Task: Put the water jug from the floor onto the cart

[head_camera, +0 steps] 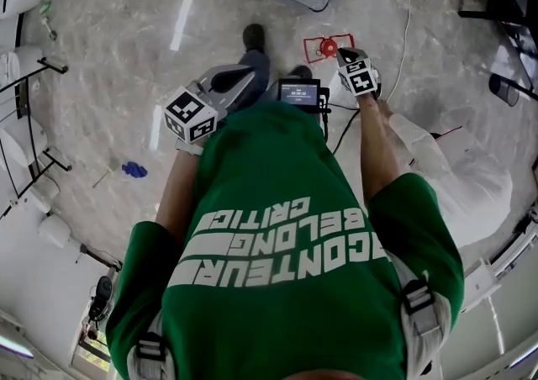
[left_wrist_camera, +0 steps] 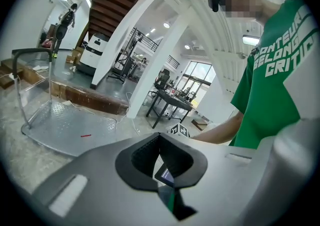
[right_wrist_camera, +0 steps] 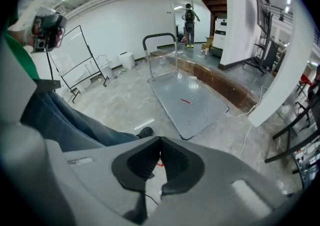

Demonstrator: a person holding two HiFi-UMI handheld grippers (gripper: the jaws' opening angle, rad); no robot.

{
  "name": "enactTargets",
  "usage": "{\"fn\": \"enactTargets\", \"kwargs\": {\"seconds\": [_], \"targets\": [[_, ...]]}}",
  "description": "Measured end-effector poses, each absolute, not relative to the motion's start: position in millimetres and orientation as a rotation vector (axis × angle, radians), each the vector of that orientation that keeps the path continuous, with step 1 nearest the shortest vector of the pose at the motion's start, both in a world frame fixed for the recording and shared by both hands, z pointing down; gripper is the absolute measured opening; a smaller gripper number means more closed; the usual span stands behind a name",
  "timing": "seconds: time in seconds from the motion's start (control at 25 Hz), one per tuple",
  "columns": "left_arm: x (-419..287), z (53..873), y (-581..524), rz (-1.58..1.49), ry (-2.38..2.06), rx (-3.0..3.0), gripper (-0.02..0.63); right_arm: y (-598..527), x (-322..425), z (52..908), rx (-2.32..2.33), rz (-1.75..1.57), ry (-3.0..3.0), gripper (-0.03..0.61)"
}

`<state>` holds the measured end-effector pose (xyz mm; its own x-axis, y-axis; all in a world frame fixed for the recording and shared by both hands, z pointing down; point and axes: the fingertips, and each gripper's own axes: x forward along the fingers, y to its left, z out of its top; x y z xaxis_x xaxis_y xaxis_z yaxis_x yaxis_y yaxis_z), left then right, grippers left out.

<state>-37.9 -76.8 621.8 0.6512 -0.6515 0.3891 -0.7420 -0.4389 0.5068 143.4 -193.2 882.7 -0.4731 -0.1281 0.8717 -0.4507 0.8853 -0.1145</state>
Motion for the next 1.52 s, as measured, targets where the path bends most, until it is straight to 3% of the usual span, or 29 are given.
{"fn": "enactTargets", "kwargs": {"seconds": [0.28,0.6,0.84,1.2,1.52], "targets": [[-34.8,632.9,-75.7,0.200,-1.034,2.198,0.009,-194.1,163.8,947.2,0.510,0.507,-1.971,0.032],[-62.9,635.0,-79.8,0.229,-0.965,2.218,0.009,-187.7,147.7,1007.1,0.595,0.625,-1.869,0.215],[-72.7,636.2,-78.4,0.250,-0.890,2.221,0.009,-177.8,136.2,1037.4,0.640,0.679,-1.784,0.295],[-49.7,662.5,-90.6,0.297,-0.770,2.217,0.009,-188.1,159.3,1092.8,0.686,0.722,-1.715,0.316],[-70.6,675.3,-86.3,0.339,-0.761,2.163,0.009,-193.4,150.8,1111.8,0.754,0.719,-1.695,0.316]]}}
